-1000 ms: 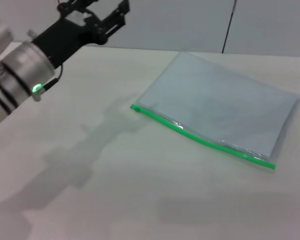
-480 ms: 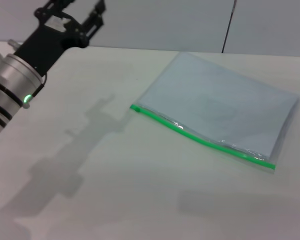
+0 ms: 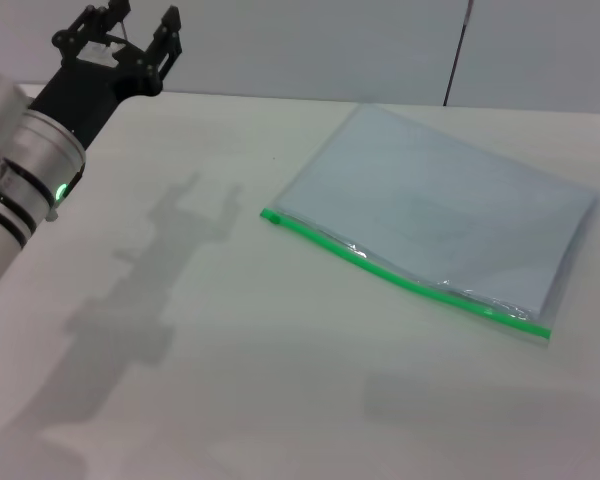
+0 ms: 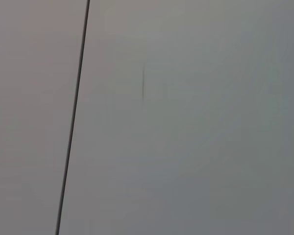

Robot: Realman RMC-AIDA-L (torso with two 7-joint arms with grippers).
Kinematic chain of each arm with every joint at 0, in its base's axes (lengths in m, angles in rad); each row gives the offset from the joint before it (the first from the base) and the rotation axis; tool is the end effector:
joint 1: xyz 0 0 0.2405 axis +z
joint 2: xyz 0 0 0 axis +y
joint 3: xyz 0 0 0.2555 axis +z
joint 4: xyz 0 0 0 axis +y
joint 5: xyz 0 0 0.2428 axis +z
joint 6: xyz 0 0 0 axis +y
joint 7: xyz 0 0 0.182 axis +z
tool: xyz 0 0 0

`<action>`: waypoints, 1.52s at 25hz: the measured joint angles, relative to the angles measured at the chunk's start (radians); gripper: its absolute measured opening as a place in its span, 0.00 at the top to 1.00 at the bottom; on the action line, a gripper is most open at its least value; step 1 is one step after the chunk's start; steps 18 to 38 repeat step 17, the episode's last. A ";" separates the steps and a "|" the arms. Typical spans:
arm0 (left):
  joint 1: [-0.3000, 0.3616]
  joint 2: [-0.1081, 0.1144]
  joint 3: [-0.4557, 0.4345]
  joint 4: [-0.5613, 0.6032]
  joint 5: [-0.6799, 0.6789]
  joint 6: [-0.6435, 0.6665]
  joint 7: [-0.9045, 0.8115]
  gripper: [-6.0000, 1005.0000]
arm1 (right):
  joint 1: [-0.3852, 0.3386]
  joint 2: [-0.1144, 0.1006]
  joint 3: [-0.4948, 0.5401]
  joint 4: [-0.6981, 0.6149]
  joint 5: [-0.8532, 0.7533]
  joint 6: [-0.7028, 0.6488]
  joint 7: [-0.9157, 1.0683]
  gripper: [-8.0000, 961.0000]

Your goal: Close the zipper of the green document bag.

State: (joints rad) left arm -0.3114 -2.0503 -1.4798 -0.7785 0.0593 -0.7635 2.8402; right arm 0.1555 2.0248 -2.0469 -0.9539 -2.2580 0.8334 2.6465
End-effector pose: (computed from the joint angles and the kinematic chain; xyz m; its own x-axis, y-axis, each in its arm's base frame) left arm -0.2417 0.4456 0.0054 0.7248 -0.1679 0.6682 0.6013 -0.3193 -0.7325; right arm 0.2685 0.4028 0.0065 0.7892 0.1429 -0.5973 -0.6074 0.0379 -0.7935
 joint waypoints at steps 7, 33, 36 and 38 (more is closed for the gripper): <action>0.009 -0.001 -0.003 -0.095 0.017 0.216 0.001 0.40 | 0.022 0.000 -0.002 0.028 0.020 -0.005 0.000 0.51; -0.004 0.003 -0.015 -0.145 -0.014 0.335 0.001 0.40 | 0.047 0.000 -0.014 0.056 0.053 -0.002 0.000 0.51; -0.004 0.003 -0.015 -0.145 -0.014 0.335 0.001 0.40 | 0.047 0.000 -0.014 0.056 0.053 -0.002 0.000 0.51; -0.004 0.003 -0.015 -0.145 -0.014 0.335 0.001 0.40 | 0.047 0.000 -0.014 0.056 0.053 -0.002 0.000 0.51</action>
